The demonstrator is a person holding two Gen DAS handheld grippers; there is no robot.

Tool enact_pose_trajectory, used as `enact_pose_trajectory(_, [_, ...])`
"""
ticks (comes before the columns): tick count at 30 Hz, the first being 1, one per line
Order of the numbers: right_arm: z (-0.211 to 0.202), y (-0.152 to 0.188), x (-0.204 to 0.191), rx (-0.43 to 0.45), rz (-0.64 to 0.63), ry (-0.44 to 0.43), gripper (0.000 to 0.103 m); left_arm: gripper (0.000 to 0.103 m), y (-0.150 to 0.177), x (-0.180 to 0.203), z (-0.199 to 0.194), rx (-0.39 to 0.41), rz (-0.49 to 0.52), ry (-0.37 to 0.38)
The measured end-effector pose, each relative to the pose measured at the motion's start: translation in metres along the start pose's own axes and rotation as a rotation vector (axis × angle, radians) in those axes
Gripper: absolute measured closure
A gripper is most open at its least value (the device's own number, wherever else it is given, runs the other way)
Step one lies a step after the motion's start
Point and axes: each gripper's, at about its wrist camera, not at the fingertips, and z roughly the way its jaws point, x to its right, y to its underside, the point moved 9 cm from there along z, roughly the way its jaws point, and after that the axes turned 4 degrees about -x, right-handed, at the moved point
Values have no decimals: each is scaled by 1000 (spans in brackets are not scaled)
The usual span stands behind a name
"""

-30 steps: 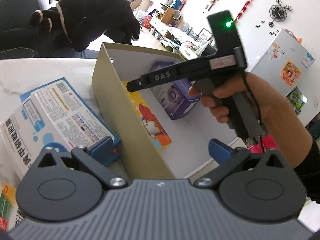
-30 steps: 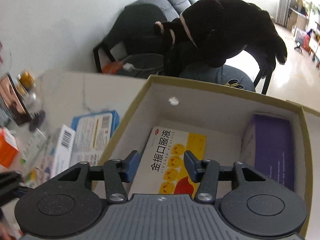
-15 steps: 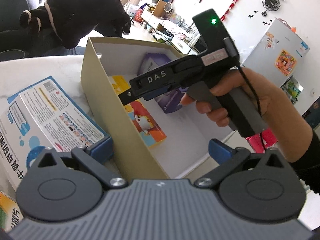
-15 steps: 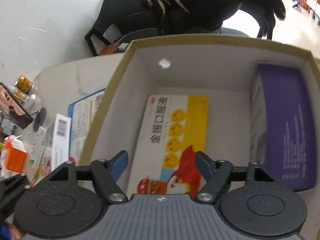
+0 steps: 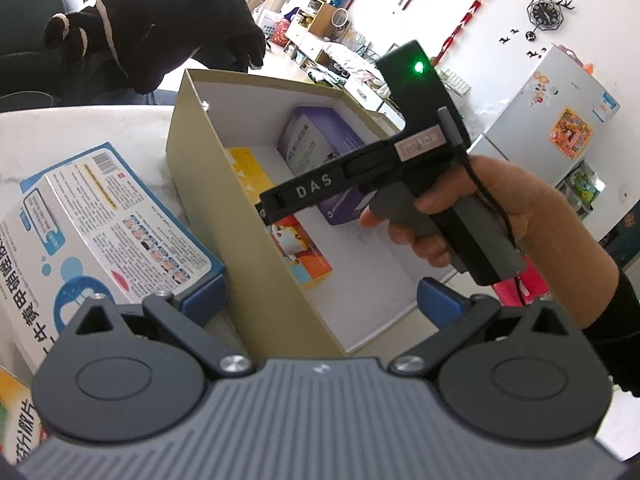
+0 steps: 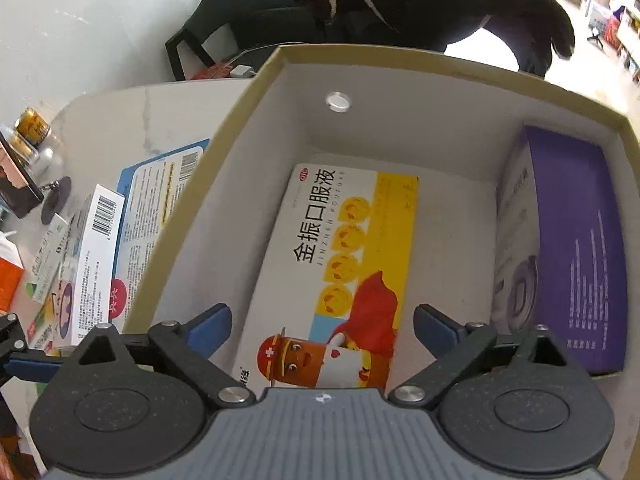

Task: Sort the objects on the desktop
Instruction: 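Lower the right tool into the beige box beside the yellow box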

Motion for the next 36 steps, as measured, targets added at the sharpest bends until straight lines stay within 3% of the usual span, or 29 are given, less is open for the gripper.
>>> enact_pose_trajectory(4, [8, 7, 3, -41, 5, -30, 8, 0, -2, 6, 2, -1, 15, 3])
enact_pose_trajectory(9, [6, 6, 11, -40, 123, -143, 7, 0, 1, 12, 12, -33, 35, 13])
enact_pose_trajectory(10, [4, 5, 11, -41, 154, -197, 11, 0, 2, 13, 15, -42, 39, 15])
enact_pose_trajectory(12, [-4, 5, 3, -57, 216, -368, 47, 0, 3, 15, 21, -57, 49, 12])
enact_pose_trajectory(13, [-9, 4, 1, -56, 229, -409, 47, 0, 3, 16, 23, -63, 55, 4])
enact_pose_trajectory(15, [-15, 1, 3, -23, 205, -366, 33, 0, 2, 18, 24, -66, 69, -13])
enact_pose_trajectory(17, [-20, -3, 8, 9, 210, -341, 26, 0, -1, 20, 22, -57, 86, -36])
enact_pose_trajectory(21, [-36, -4, 21, 68, 200, -287, 24, 0, -13, 21, 10, 7, 89, -60])
enact_pose_trajectory(27, [-73, -2, 14, 244, 99, -183, 21, 0, -17, 12, -18, 121, 25, -139])
enact_pose_trajectory(32, [-120, 23, 14, 447, 36, -113, 7, 0, -9, 4, -34, 159, -26, -186])
enact_pose_trajectory(36, [-137, 39, 21, 490, 20, -61, 5, 0, -7, 5, -31, 151, -37, -223])
